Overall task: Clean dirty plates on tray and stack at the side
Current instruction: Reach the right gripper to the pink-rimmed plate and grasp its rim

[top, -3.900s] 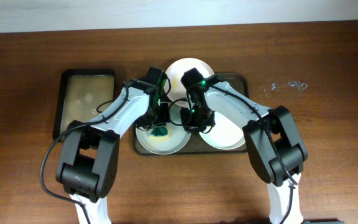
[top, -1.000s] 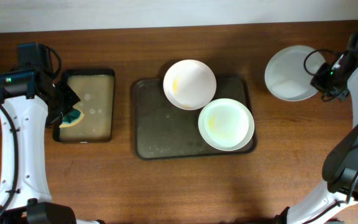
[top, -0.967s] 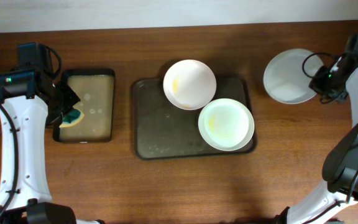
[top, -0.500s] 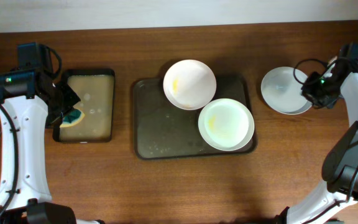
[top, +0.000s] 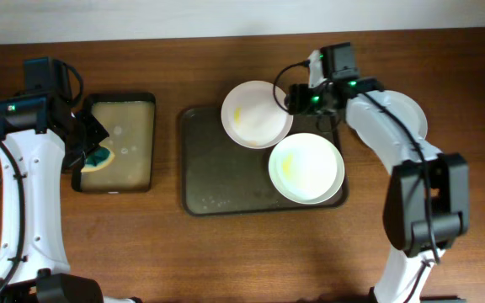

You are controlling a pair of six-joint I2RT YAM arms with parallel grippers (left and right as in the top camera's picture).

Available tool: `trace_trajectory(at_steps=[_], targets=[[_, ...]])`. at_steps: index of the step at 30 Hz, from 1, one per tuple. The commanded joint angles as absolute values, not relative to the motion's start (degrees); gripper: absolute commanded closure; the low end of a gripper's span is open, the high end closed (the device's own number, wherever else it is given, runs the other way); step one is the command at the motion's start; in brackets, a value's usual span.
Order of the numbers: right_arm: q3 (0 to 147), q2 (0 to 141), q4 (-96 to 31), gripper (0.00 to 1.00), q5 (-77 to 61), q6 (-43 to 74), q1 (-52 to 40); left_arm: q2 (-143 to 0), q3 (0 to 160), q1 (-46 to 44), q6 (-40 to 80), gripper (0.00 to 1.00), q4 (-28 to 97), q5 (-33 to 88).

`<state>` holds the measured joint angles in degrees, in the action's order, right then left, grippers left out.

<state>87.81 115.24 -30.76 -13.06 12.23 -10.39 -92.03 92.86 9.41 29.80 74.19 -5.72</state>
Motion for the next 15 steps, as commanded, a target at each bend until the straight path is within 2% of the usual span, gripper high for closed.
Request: trace_trajectory(at_steps=[1,3,10,12,15], targets=[[87.42,118.87,-28.34,0.36,-10.11,16.01,-11.33,-91.53,92.88,9.54,29.06,1.0,74.24,-5.1],[87.42,120.14,-27.22,0.42,-10.0,16.21,-12.01,-91.53,92.88,9.54,29.06,1.0,74.24,-5.1],[87.42,123.24,-25.28,0.5,-9.56,16.19,-15.35,-91.53,92.88,9.54,29.08,1.0,74.22,-5.1],[87.42,123.87,-25.23,0.58,-9.43,16.21,-15.81,-91.53,92.88,9.54,29.06,1.0,74.22,-5.1],[87.44,123.81,-25.93,0.77,-10.15,16.21,-16.32,-91.53,92.88,9.54,29.06,1.0,74.19,-5.1]])
